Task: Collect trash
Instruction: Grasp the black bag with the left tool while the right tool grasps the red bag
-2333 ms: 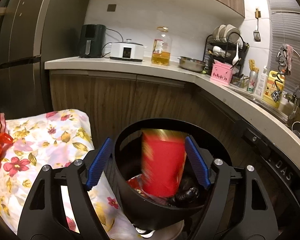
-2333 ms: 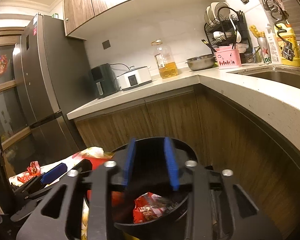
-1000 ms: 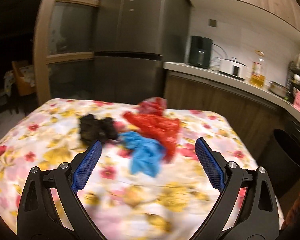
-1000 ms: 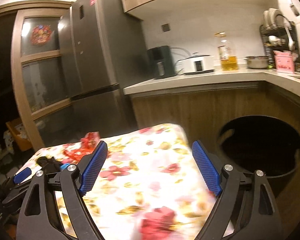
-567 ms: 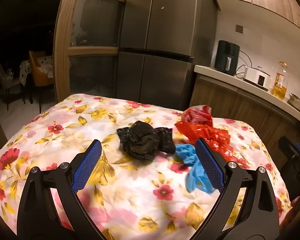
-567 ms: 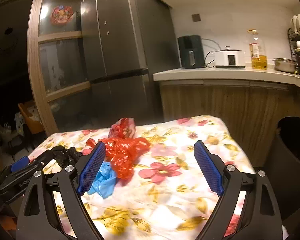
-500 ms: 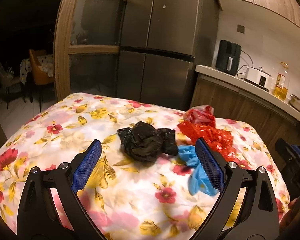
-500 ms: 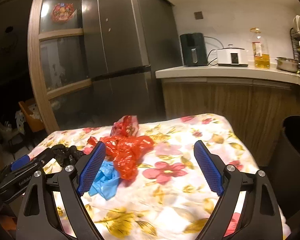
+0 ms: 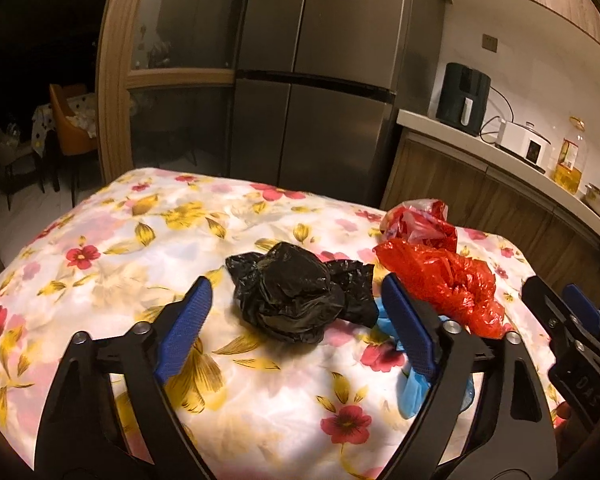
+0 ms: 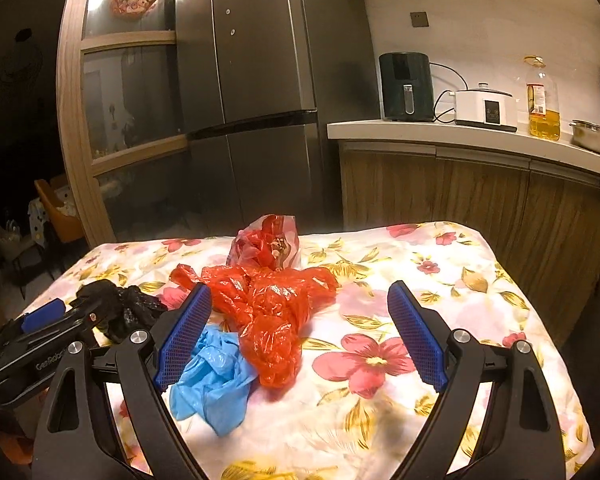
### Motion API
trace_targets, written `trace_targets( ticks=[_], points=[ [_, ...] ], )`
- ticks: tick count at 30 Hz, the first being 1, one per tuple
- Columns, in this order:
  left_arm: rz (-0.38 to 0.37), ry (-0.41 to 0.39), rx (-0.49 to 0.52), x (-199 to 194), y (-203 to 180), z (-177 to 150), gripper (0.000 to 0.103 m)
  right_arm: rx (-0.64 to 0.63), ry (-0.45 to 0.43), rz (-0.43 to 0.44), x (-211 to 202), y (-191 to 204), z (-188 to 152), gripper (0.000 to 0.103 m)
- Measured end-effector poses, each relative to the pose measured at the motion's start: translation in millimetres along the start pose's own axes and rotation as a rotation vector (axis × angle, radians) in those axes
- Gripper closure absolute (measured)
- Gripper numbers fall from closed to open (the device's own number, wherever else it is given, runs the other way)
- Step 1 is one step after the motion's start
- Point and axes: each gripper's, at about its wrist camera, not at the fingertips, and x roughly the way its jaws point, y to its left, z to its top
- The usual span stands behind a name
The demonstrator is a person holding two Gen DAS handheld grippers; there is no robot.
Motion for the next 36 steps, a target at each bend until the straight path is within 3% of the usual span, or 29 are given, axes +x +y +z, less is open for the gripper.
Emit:
trace_targets(
  ticks=[7, 12, 15, 20, 21, 30, 36],
  points=[
    [-0.028, 0.052, -0.024, 12.4, 5.4, -2.6, 0.045, 0.014, 0.035, 0.008, 22.5, 3.9, 0.8, 0.017],
    [-0.047, 0.064, -0.034, 15.0, 7.6, -5.0, 0.062, 0.012, 0.097, 0.018, 40.1, 7.3, -1.3, 0.025],
    [-0.057, 0.066, -0.034, 15.8, 7.6, -6.0, 0.074, 0.015, 0.137, 0.028, 48.8, 8.0, -3.9, 0.033],
    [-0.074, 0.061, -0.033, 14.4, 6.9, -6.4, 0.090, 0.023, 0.172, 0.047, 55.2, 6.9, -7.3, 0.058],
    [-0.079, 0.059, -0.032, 13.9, 6.5, -6.5, 0.093, 0.023, 0.174, 0.052, 55.2, 7.1, -7.5, 0.058],
    [-0.093, 0.044, -0.037, 8.5, 8.2, -5.8, 0.101, -0.006, 0.139, 0.082, 42.4, 13.9, -6.0, 0.085],
    [-0.097, 0.031, -0.044, 1.0, 10.4, -4.7, 0.101, 0.000, 0.096, 0.075, 22.9, 6.4, -1.9, 0.095]
  ],
)
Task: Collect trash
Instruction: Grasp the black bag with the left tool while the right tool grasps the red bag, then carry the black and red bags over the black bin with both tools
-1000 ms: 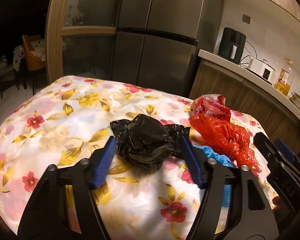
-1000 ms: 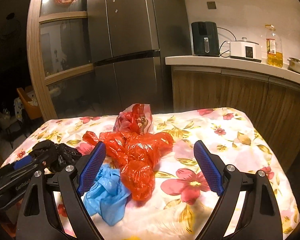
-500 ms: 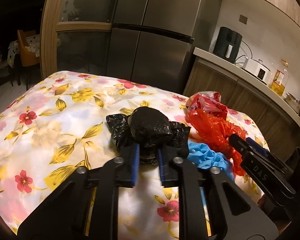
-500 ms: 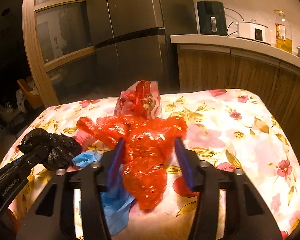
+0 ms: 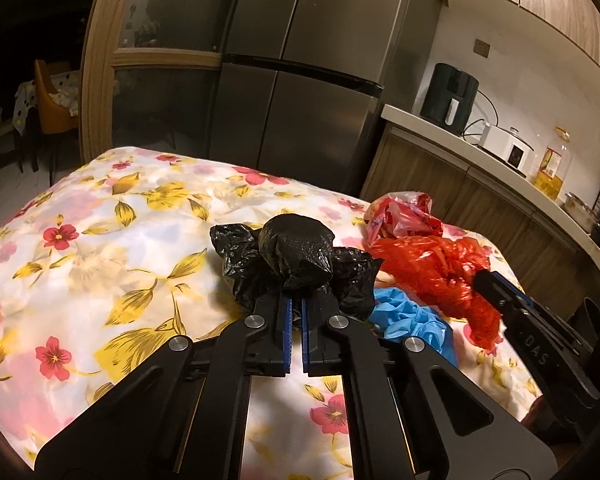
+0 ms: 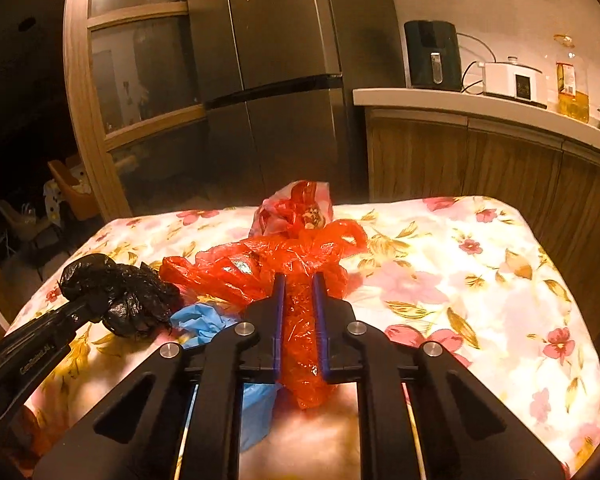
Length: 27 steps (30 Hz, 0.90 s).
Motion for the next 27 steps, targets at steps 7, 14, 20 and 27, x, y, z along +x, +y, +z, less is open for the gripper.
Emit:
trace_targets(
  ticks=[7, 14, 20, 27],
  points=[
    [-0.009, -0.027, 0.026, -18.1, -10.0, -1.0, 0.101, 0.026, -0.058, -0.018, -29.6, -17.5, 4.9, 0.096],
    [-0.033, -0.058, 0.042, -42.0, -23.6, -1.0, 0.101, 0.048, -0.123, -0.021, -66.7, -28.9, 8.7, 0.097],
    [-0.059, -0.080, 0.065, -61.3, -44.9, 0.8, 0.101, 0.062, -0.189, -0.033, -107.1, -42.7, 13.3, 0.097],
    [-0.114, -0.100, 0.110, -80.4, -86.4, -2.2, 0.101, 0.076, -0.234, -0.070, -143.3, -63.1, 12.1, 0.097]
  ],
)
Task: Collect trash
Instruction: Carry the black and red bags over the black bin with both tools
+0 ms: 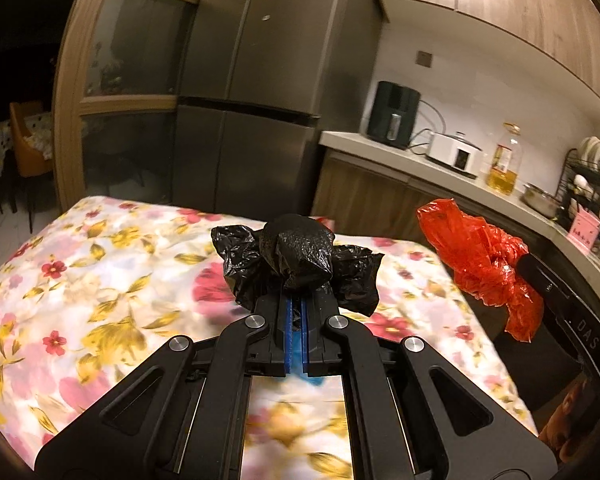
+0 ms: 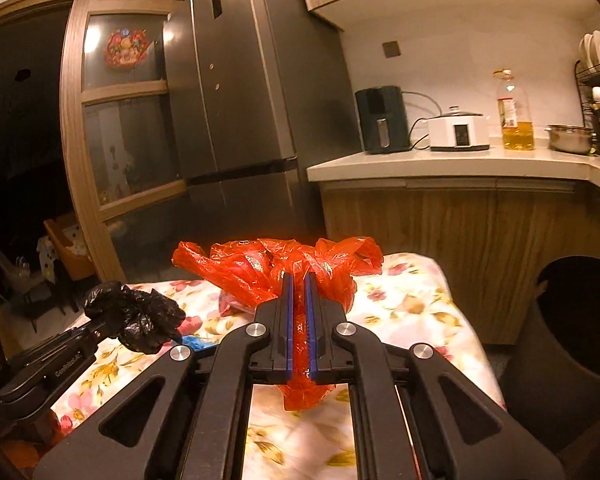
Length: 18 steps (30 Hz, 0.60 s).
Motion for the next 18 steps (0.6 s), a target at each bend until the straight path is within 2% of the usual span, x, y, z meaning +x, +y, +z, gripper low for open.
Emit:
trace_targets(
  ticks=[8, 18],
  points=[
    [-0.084, -0.008, 0.062, -8.4, -60.3, -1.9, 0.101, 0.023, -0.049, -0.063, -35.7, -36.5, 7.7, 0.097],
    [-0.199, -0.002, 0.138, -11.5, -143.0, -12.6, 0.101, 0.067, -0.105, -0.173, -79.2, -100.0, 15.3, 0.097]
  ],
)
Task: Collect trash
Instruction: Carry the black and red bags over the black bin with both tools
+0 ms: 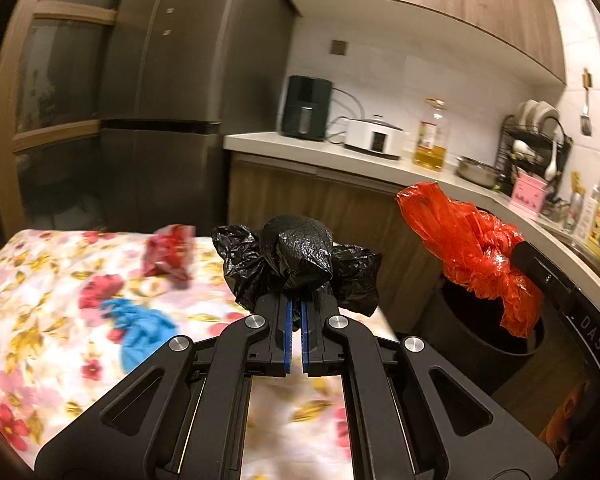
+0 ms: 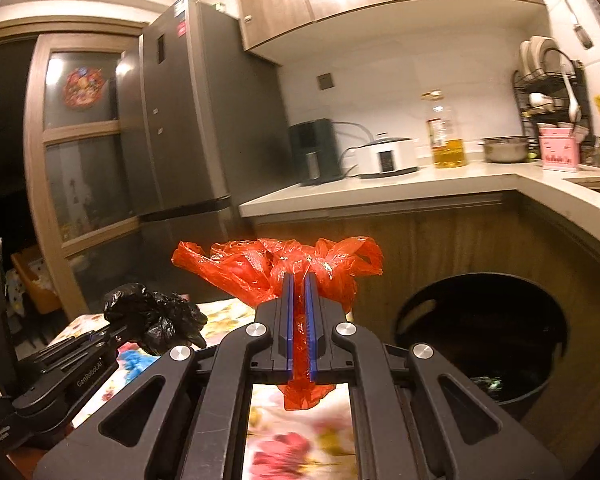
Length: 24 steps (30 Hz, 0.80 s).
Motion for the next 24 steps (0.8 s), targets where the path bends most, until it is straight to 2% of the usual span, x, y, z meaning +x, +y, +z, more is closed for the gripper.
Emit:
trace_targets(
  ticks=[15, 24],
  points=[
    [-0.189, -0.001, 0.092, 22.2, -124.5, 0.1, 0.101, 0.065, -0.057, -0.177, -35.9, -93.0, 10.5, 0.097],
    [-0.233, 0.013, 0.119, 44.5, -163.9, -3.9, 0.101, 0.124, -0.068, -0.219, -31.8, -126.5, 15.0, 0.097]
  ],
)
